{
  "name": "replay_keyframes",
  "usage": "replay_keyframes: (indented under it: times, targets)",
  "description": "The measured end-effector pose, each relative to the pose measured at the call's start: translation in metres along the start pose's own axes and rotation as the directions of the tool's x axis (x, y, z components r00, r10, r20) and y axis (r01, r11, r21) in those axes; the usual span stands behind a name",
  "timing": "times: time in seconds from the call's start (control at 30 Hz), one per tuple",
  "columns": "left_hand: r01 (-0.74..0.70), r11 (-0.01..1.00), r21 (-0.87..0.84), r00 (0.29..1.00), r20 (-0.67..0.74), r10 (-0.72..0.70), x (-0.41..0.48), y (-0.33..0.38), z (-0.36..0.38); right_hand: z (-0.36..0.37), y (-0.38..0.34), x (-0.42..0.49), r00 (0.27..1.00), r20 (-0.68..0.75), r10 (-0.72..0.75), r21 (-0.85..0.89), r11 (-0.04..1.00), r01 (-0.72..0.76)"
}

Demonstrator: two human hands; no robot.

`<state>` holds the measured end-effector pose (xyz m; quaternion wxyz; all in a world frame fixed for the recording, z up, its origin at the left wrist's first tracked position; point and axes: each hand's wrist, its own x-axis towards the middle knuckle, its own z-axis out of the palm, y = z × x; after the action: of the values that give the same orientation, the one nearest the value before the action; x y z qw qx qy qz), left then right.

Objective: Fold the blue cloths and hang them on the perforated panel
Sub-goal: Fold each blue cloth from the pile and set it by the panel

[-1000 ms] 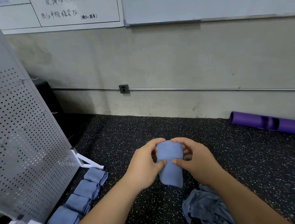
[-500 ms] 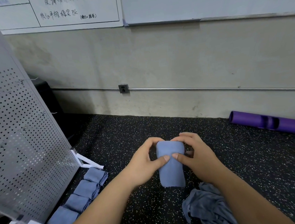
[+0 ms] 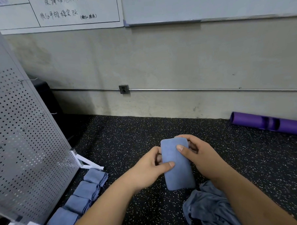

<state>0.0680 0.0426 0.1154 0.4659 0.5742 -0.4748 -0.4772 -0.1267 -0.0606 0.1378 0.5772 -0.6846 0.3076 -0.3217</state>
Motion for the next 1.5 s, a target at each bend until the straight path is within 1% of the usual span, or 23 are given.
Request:
replay_keyframes:
  times: [0.1, 0.2, 0.27, 0.3, 0.37, 0.47, 0.53, 0.63, 0.7, 0.77, 0.87, 0.93, 1.03, 1.07, 1.13, 1.2, 1.3, 1.33, 1.43, 1.5]
  targets:
    - [-0.001, 0.995, -0.101, 0.999, -0.045, -0.004, -0.003, 0.007, 0.001, 0.004, 0.0, -0.001, 0.998, 0.018, 0.064, 0.03, 0.997, -0.064]
    - [-0.02, 0.979, -0.202, 0.995, -0.097, 0.0, -0.004, 0.011, 0.0, 0.006, 0.002, -0.001, 0.981, 0.11, 0.162, 0.033, 0.985, -0.167]
    - [-0.033, 0.97, -0.242, 0.992, -0.127, 0.002, -0.004, 0.013, 0.001, 0.007, 0.004, 0.0, 0.972, 0.154, 0.179, 0.029, 0.982, -0.186]
    - [-0.042, 0.968, -0.248, 0.991, -0.135, 0.008, -0.004, 0.013, 0.001, 0.008, 0.004, 0.0, 0.973, 0.149, 0.175, 0.03, 0.983, -0.182]
    - [-0.041, 0.966, -0.255, 0.992, -0.123, 0.01, -0.005, 0.013, 0.002, 0.009, 0.004, 0.001, 0.983, 0.095, 0.157, 0.031, 0.987, -0.161]
    - [0.028, 0.963, -0.267, 0.999, -0.033, -0.038, -0.006, 0.009, 0.001, 0.011, 0.007, 0.003, 0.989, -0.022, 0.148, 0.027, 0.989, -0.148]
    - [0.051, 0.956, -0.288, 0.998, -0.009, -0.056, -0.006, 0.003, -0.001, 0.014, 0.01, 0.005, 0.984, -0.063, 0.168, 0.021, 0.986, -0.167]
    - [0.046, 0.955, -0.293, 0.995, -0.069, -0.069, -0.004, -0.007, -0.007, 0.023, 0.012, 0.007, 0.981, -0.045, 0.189, 0.003, 0.982, -0.189]
    - [0.031, 0.962, -0.273, 0.987, -0.144, -0.072, -0.005, -0.014, -0.012, 0.032, 0.013, 0.01, 0.974, 0.016, 0.225, 0.023, 0.974, -0.226]
    - [0.02, 0.976, -0.218, 0.966, -0.249, -0.075, -0.009, -0.022, -0.018, 0.043, 0.015, 0.011, 0.961, 0.093, 0.261, 0.044, 0.963, -0.266]
    - [0.047, 0.988, -0.145, 0.916, -0.388, -0.1, -0.019, -0.035, -0.029, 0.065, 0.022, 0.015, 0.956, 0.159, 0.245, 0.008, 0.968, -0.25]
    - [0.071, 0.98, -0.185, 0.898, -0.417, -0.144, -0.027, -0.044, -0.04, 0.083, 0.03, 0.02, 0.957, 0.165, 0.237, -0.02, 0.971, -0.237]
    - [0.094, 0.931, -0.353, 0.883, -0.403, -0.242, -0.043, -0.057, -0.06, 0.114, 0.047, 0.029, 0.955, 0.133, 0.264, -0.062, 0.964, -0.258]
    - [0.109, 0.919, -0.38, 0.877, -0.399, -0.269, -0.048, -0.063, -0.068, 0.125, 0.054, 0.032, 0.953, 0.129, 0.274, -0.075, 0.961, -0.266]
    - [0.136, 0.904, -0.404, 0.862, -0.401, -0.309, -0.062, -0.076, -0.082, 0.148, 0.066, 0.035, 0.95, 0.142, 0.279, -0.115, 0.958, -0.264]
    - [0.16, 0.906, -0.393, 0.84, -0.428, -0.334, -0.078, -0.093, -0.095, 0.173, 0.078, 0.037, 0.944, 0.191, 0.268, -0.17, 0.956, -0.238]
    - [0.187, 0.933, -0.307, 0.781, -0.529, -0.33, -0.102, -0.123, -0.11, 0.211, 0.097, 0.038, 0.917, 0.288, 0.277, -0.229, 0.949, -0.215]
    - [0.182, 0.936, -0.302, 0.758, -0.562, -0.329, -0.109, -0.136, -0.115, 0.225, 0.104, 0.037, 0.907, 0.312, 0.282, -0.239, 0.947, -0.212]
    - [0.154, 0.907, -0.392, 0.681, -0.623, -0.385, -0.128, -0.173, -0.13, 0.264, 0.127, 0.035, 0.887, 0.352, 0.298, -0.291, 0.936, -0.198]
    - [0.139, 0.89, -0.434, 0.64, -0.647, -0.415, -0.141, -0.196, -0.14, 0.29, 0.146, 0.035, 0.866, 0.393, 0.31, -0.295, 0.934, -0.201]
